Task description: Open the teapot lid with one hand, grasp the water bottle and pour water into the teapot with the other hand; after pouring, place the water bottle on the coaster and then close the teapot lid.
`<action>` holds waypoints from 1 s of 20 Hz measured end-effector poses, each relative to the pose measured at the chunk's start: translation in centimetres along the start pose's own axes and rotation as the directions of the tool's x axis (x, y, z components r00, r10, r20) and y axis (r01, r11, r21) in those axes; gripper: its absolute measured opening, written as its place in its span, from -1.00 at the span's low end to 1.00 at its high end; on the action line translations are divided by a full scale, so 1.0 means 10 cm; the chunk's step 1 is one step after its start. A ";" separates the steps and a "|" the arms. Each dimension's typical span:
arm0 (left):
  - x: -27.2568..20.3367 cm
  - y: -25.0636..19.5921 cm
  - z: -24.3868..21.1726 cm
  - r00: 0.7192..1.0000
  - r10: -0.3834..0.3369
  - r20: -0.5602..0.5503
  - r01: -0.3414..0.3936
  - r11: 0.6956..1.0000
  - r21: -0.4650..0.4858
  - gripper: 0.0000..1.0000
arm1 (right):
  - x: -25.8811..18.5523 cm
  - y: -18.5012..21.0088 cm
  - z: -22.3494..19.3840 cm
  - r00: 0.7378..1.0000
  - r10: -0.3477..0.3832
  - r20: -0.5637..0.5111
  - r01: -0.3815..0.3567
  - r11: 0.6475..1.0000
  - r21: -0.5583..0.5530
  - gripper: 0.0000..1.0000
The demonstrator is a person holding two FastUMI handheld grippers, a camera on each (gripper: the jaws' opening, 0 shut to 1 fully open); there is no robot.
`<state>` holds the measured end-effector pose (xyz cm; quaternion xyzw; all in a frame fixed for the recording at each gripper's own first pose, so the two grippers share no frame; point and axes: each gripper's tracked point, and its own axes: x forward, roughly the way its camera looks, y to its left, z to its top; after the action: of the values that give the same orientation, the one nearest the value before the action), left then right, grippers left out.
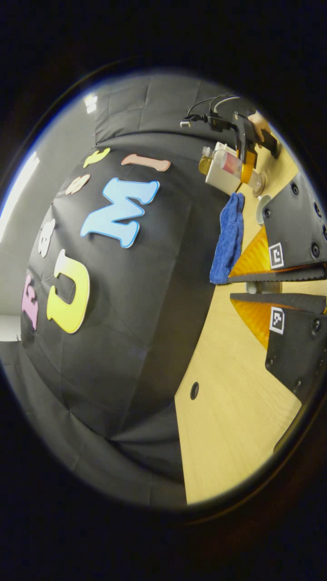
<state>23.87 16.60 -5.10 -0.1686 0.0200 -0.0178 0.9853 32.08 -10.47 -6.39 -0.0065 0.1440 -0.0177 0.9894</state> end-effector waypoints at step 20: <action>0.01 -0.01 0.00 1.000 -0.003 0.004 0.003 1.000 -0.005 -0.60 | -0.24 0.06 -0.06 1.000 -0.004 -0.015 0.005 0.997 0.080 0.91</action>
<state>23.96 16.50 -5.02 -0.1711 0.0180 -0.0189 0.9849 29.60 -9.80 -6.34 0.0328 0.1504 -0.0257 0.9877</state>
